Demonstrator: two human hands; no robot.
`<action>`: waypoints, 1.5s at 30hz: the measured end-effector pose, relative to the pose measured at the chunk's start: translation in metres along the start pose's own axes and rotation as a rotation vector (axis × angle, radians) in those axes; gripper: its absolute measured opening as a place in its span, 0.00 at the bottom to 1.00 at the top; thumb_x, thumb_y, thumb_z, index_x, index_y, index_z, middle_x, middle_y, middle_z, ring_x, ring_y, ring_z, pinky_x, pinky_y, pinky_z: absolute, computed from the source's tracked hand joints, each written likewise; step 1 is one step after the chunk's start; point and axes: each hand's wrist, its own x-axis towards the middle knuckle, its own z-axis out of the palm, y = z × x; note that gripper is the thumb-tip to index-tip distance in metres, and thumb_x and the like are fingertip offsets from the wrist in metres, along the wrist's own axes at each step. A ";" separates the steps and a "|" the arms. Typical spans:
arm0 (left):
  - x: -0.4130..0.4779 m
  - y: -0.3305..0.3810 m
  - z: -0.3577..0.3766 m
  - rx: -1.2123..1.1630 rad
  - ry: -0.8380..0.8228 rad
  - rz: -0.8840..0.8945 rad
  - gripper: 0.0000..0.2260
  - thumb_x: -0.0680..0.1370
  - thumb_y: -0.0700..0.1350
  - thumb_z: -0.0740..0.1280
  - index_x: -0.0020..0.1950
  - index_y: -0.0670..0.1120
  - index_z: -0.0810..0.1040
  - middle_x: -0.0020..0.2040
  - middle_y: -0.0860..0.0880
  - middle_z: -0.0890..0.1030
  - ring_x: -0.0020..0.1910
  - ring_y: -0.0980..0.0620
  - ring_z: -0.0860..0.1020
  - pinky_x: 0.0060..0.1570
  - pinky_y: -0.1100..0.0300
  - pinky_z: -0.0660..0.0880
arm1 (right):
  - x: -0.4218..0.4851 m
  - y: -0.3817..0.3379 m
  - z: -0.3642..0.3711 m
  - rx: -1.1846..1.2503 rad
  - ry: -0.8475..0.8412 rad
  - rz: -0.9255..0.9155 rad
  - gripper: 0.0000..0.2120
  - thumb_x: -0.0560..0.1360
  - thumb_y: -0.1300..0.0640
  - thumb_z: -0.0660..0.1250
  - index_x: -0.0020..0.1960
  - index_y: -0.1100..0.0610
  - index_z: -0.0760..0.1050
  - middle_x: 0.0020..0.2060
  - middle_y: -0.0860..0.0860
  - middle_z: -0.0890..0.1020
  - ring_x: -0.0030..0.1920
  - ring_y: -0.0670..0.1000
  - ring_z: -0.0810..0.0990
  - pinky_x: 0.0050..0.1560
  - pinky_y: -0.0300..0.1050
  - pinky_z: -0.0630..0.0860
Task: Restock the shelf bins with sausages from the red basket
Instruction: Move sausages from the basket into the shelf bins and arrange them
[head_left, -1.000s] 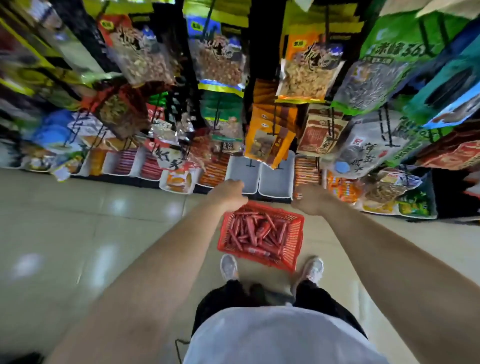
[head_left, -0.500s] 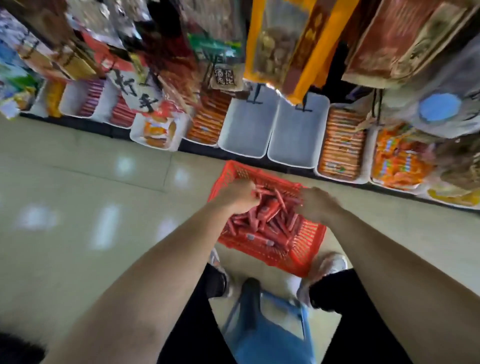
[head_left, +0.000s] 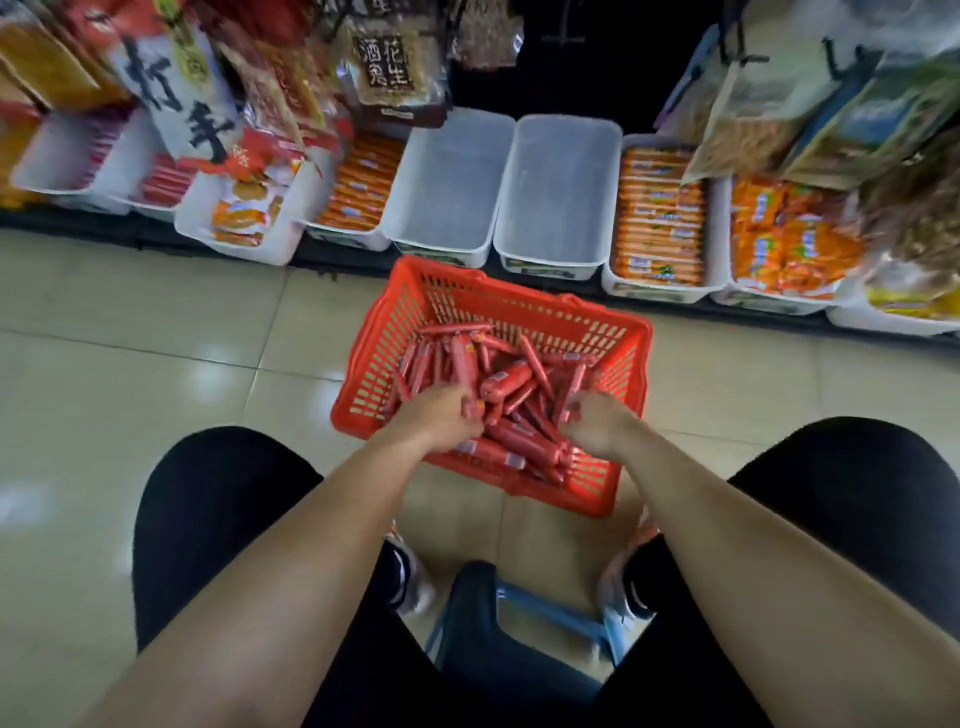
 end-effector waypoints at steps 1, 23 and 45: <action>-0.010 0.001 0.005 0.022 -0.003 0.024 0.17 0.68 0.57 0.71 0.53 0.51 0.80 0.54 0.48 0.80 0.54 0.45 0.80 0.54 0.51 0.77 | -0.005 0.006 0.011 -0.030 -0.009 -0.014 0.27 0.66 0.39 0.64 0.59 0.54 0.79 0.57 0.59 0.82 0.57 0.60 0.81 0.56 0.50 0.77; 0.183 -0.057 0.079 -0.429 0.087 -0.298 0.27 0.76 0.53 0.71 0.70 0.44 0.67 0.60 0.42 0.80 0.59 0.40 0.79 0.58 0.48 0.76 | 0.216 -0.054 0.077 0.519 -0.049 0.299 0.43 0.70 0.32 0.66 0.72 0.62 0.67 0.62 0.59 0.79 0.59 0.61 0.80 0.56 0.48 0.76; 0.077 -0.048 -0.018 -0.418 0.209 -0.201 0.17 0.70 0.52 0.75 0.57 0.48 0.81 0.49 0.48 0.83 0.50 0.46 0.82 0.47 0.59 0.73 | 0.077 -0.049 0.001 0.578 0.061 0.062 0.16 0.65 0.47 0.70 0.50 0.52 0.77 0.36 0.53 0.84 0.35 0.54 0.83 0.30 0.42 0.76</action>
